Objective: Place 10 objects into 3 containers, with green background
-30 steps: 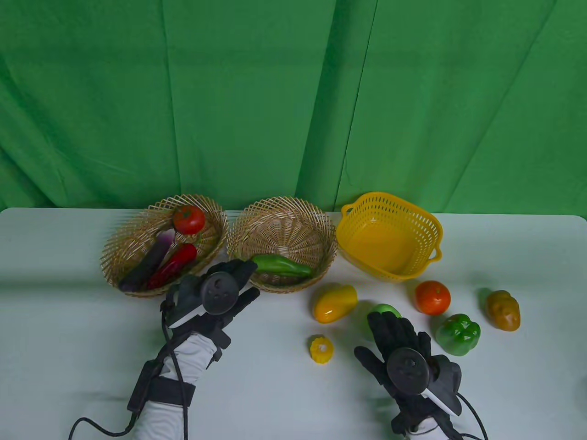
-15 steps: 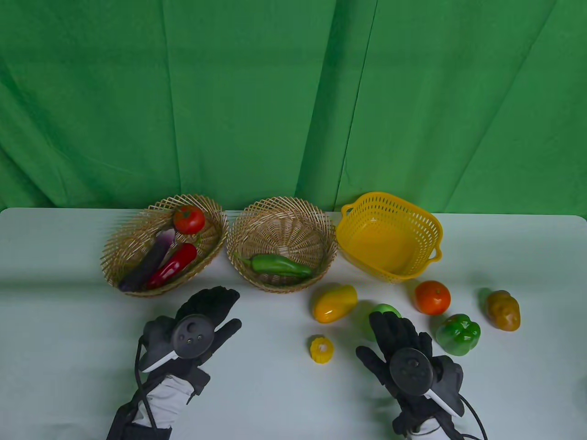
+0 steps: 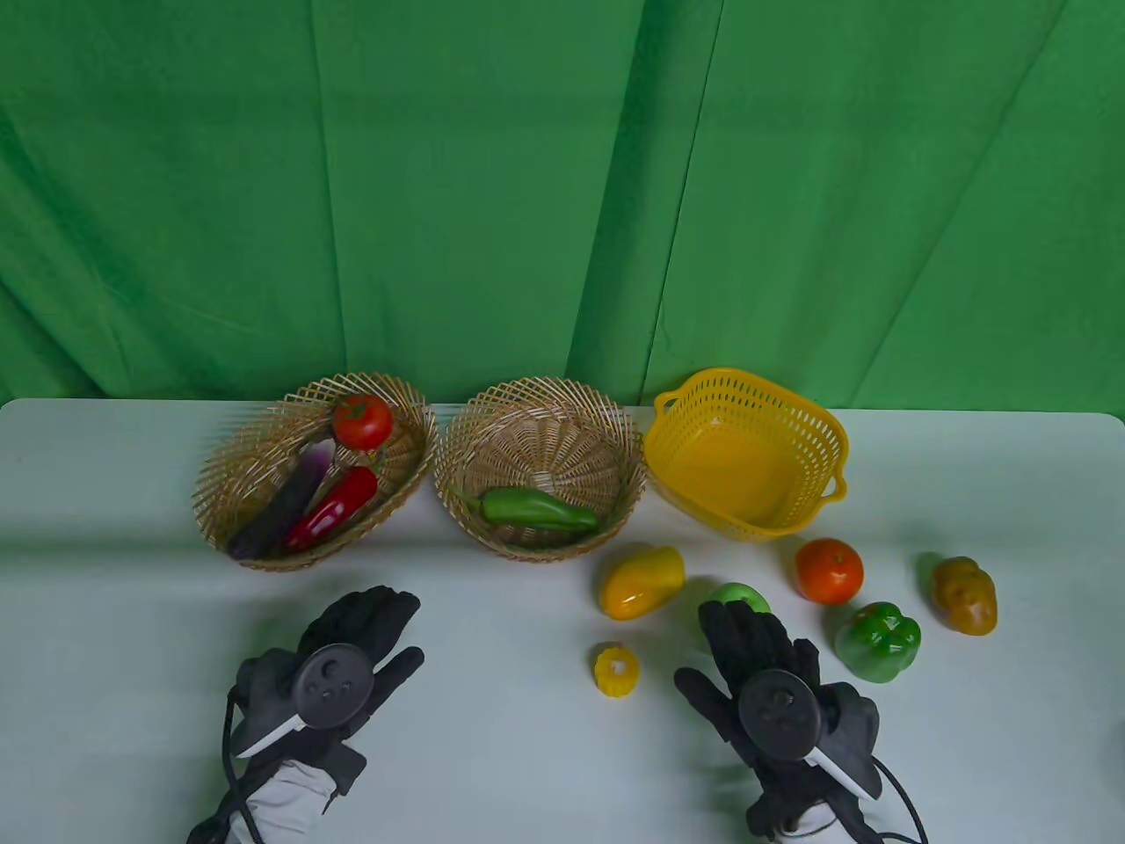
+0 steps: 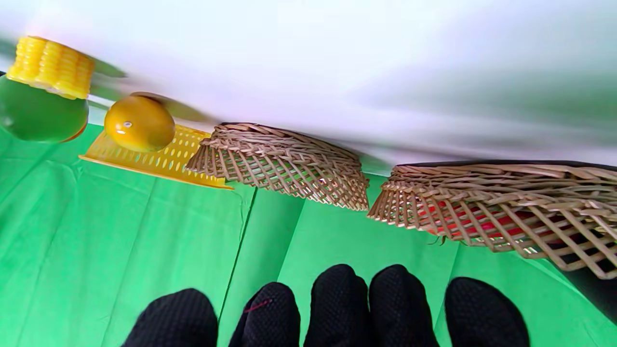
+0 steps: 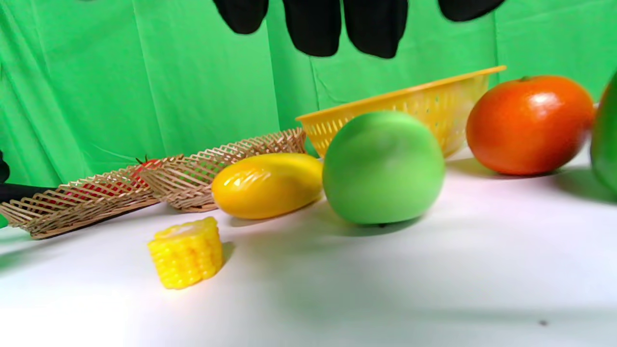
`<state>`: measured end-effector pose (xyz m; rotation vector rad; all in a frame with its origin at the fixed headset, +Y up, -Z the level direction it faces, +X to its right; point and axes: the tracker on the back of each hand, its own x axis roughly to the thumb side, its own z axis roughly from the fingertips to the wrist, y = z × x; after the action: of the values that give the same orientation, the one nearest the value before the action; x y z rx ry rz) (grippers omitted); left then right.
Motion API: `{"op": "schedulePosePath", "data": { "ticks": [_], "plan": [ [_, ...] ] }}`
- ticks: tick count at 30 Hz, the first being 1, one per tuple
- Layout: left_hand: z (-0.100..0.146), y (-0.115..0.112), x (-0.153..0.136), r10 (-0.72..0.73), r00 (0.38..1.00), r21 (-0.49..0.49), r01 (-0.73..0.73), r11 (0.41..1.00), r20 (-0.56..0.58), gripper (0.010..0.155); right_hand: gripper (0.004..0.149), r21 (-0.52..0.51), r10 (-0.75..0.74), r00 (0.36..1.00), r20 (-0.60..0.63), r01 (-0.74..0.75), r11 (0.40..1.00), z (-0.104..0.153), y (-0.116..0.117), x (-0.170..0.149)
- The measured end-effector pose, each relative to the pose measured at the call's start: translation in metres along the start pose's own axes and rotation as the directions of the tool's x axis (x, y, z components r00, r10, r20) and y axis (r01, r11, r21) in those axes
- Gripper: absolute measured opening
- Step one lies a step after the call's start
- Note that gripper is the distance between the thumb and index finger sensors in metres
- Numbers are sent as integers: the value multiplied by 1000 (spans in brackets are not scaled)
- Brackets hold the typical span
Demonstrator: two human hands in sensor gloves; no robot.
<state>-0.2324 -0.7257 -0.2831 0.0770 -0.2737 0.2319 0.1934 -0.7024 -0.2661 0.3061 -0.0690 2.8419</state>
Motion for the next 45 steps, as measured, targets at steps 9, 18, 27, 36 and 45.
{"op": "schedulePosePath", "data": {
  "ticks": [9,18,27,36,45],
  "plan": [
    [11,7,-10,20,1000,48,-19,999,-23,65,79,29,28,999,25,-29,999,-2,7,11],
    [23,19,-17,36,999,94,-32,995,-39,65,78,97,-83,994,75,76,992,-14,19,32],
    [23,22,-18,34,999,103,-31,994,-25,65,75,221,-161,987,24,152,964,-40,52,44],
    [25,24,-19,39,999,113,-36,993,-30,65,67,303,-120,992,-38,126,945,-54,83,46],
    [25,24,-20,53,998,124,-49,991,-23,64,61,231,3,1000,-17,1,973,-57,92,52]
  ]
}}
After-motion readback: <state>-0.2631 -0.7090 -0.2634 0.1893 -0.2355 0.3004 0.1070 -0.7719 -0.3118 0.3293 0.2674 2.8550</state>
